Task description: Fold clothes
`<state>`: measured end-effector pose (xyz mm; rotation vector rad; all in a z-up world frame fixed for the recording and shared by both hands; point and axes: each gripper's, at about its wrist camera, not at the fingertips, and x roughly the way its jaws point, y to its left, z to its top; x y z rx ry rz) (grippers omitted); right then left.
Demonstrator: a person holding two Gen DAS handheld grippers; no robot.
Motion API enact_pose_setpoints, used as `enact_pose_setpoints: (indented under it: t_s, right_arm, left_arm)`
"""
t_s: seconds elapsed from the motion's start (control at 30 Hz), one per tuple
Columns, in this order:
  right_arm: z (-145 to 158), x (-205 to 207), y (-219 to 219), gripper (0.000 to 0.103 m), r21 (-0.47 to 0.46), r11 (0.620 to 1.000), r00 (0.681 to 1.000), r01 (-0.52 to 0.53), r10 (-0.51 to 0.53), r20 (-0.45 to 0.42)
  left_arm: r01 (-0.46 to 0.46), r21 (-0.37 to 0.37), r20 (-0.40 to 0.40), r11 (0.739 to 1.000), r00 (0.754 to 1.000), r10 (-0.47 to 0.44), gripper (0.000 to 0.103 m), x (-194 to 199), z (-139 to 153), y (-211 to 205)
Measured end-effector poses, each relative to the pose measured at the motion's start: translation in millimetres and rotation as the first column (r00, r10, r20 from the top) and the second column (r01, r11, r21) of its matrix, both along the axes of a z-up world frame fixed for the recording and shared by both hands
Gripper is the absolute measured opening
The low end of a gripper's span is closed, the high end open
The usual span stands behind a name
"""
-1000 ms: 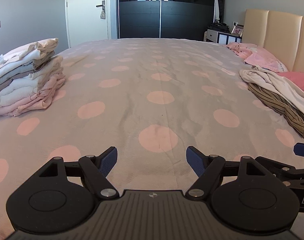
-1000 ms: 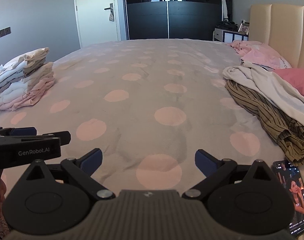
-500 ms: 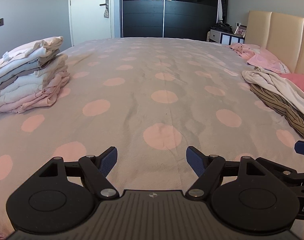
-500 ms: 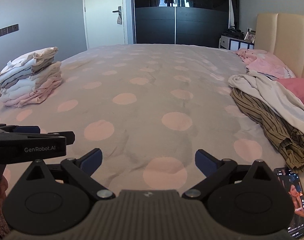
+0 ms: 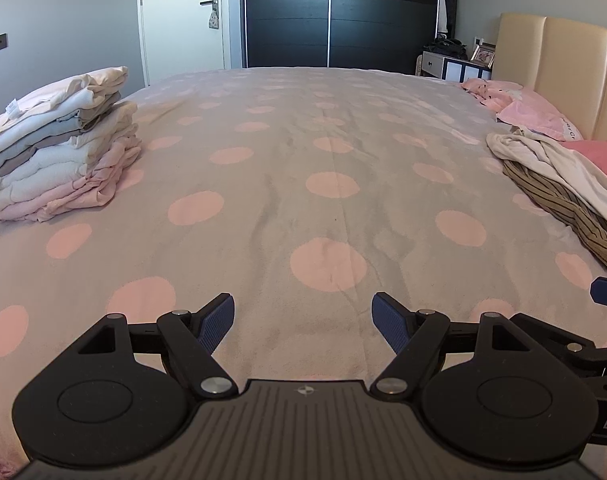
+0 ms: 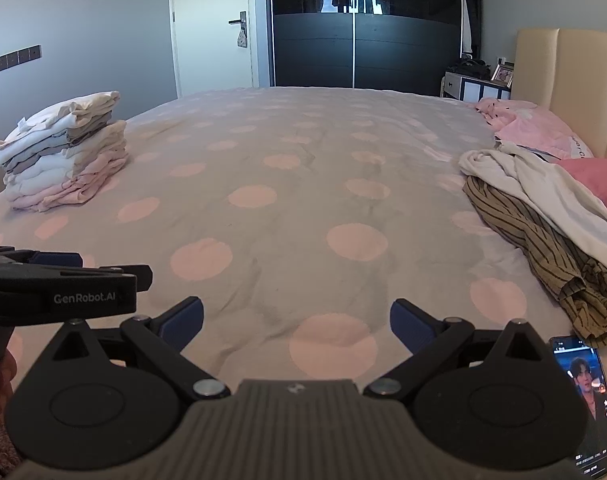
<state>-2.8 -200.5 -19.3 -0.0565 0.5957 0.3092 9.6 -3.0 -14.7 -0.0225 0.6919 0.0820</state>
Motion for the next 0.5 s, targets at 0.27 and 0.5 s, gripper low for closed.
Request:
enact_pose_setpoints:
  t_s: [0.27, 0.5]
  right_arm:
    - [-0.3, -0.3, 0.6, 0.101, -0.001, 1.0, 1.0, 0.003, -0.003, -0.002]
    - [-0.3, -0.4, 1.5, 0.101, 0.001, 1.0, 1.0, 0.003, -0.003, -0.003]
  left_arm:
    - [0.002, -0.002, 0.0, 1.0, 1.0, -0.002, 0.075, 0.1, 0.6, 1.3]
    - [0.004, 0.002, 0.002, 1.0, 1.0, -0.004, 0.075, -0.9, 1.2, 1.1]
